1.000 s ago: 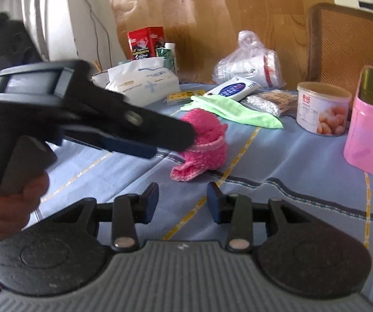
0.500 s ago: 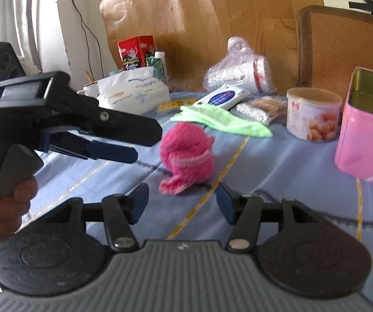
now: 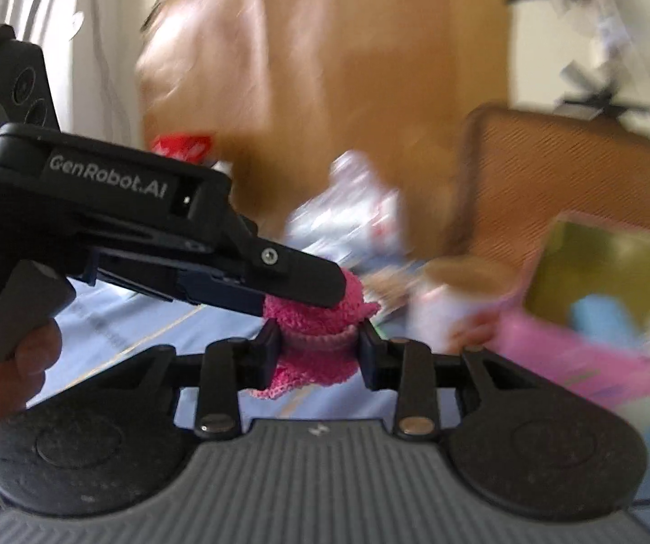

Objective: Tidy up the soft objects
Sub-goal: 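Drop the pink knitted item into the pink tin with the right gripper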

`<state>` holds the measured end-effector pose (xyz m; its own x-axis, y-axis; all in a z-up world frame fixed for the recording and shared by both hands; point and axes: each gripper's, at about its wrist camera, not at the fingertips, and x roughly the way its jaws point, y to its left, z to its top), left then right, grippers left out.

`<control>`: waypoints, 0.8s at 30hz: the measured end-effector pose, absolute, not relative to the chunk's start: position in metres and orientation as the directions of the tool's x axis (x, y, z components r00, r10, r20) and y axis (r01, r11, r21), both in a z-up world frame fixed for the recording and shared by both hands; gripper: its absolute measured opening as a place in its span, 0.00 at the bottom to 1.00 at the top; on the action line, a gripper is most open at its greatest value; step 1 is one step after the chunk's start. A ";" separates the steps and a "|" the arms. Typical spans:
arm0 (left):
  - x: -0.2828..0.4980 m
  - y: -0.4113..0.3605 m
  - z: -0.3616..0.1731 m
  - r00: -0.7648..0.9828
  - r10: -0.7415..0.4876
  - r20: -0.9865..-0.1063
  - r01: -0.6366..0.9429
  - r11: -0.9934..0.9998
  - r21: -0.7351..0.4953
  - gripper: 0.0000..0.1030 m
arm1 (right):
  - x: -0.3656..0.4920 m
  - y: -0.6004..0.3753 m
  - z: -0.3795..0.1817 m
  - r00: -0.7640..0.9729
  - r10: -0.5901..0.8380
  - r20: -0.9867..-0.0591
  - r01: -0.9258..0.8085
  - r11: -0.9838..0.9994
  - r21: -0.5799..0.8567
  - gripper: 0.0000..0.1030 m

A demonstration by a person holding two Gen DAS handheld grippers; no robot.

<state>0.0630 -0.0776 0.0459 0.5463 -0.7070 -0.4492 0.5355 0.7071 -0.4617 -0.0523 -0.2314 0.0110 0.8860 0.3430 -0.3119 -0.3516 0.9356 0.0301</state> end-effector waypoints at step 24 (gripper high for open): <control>0.068 -0.135 0.041 0.541 -0.709 -0.453 0.599 0.702 -0.384 0.76 | -0.054 -0.377 0.005 0.957 -0.211 -0.198 0.243 0.957 0.156 0.48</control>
<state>0.0683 -0.1355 0.0406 0.5407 -0.7090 -0.4528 0.5992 0.7024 -0.3843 -0.0544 -0.3768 0.0045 0.9572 -0.2111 -0.1980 0.2434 0.9573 0.1560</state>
